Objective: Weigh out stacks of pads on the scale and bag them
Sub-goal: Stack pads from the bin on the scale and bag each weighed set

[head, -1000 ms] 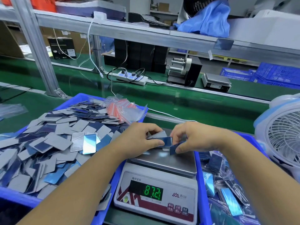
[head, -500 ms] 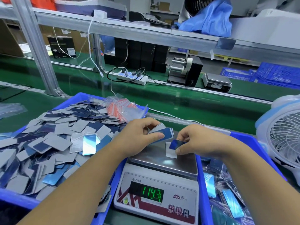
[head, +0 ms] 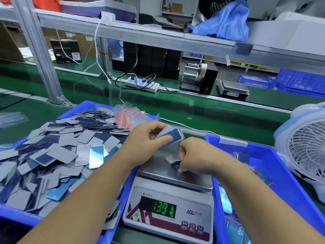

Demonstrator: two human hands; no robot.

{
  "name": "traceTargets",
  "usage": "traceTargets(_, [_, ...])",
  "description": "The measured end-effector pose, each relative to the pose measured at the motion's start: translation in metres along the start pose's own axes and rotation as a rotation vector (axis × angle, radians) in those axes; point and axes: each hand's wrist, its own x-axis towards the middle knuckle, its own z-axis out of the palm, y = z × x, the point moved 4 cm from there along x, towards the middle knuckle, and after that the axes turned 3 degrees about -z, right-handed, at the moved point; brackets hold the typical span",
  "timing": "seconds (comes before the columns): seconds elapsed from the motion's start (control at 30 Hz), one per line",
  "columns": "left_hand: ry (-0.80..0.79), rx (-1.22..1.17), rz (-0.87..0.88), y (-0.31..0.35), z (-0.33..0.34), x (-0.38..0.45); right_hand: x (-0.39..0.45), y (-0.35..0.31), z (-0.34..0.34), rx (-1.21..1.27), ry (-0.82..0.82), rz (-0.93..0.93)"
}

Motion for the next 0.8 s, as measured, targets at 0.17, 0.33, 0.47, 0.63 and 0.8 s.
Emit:
traceTargets(0.17, [0.005, -0.022, -0.013, -0.002, -0.002, 0.001, -0.006, -0.004, 0.004, 0.075, 0.059, -0.080])
traceTargets(0.33, [0.004, -0.029, -0.020, -0.003, -0.003, 0.001, -0.008, 0.008, 0.006, 0.156, 0.123, -0.115])
traceTargets(0.47, [0.002, -0.008, -0.051, -0.006, -0.004, 0.002, -0.009, 0.052, -0.014, 0.346, 0.361, -0.011])
traceTargets(0.63, [-0.143, 0.336, 0.038, -0.005, 0.015, -0.005, -0.007, 0.067, -0.021, 0.573, 0.557, -0.056])
traceTargets(0.8, [-0.104, 0.470, 0.009, -0.009, 0.018, -0.002, 0.000, 0.051, -0.006, 0.506, 0.479, -0.210])
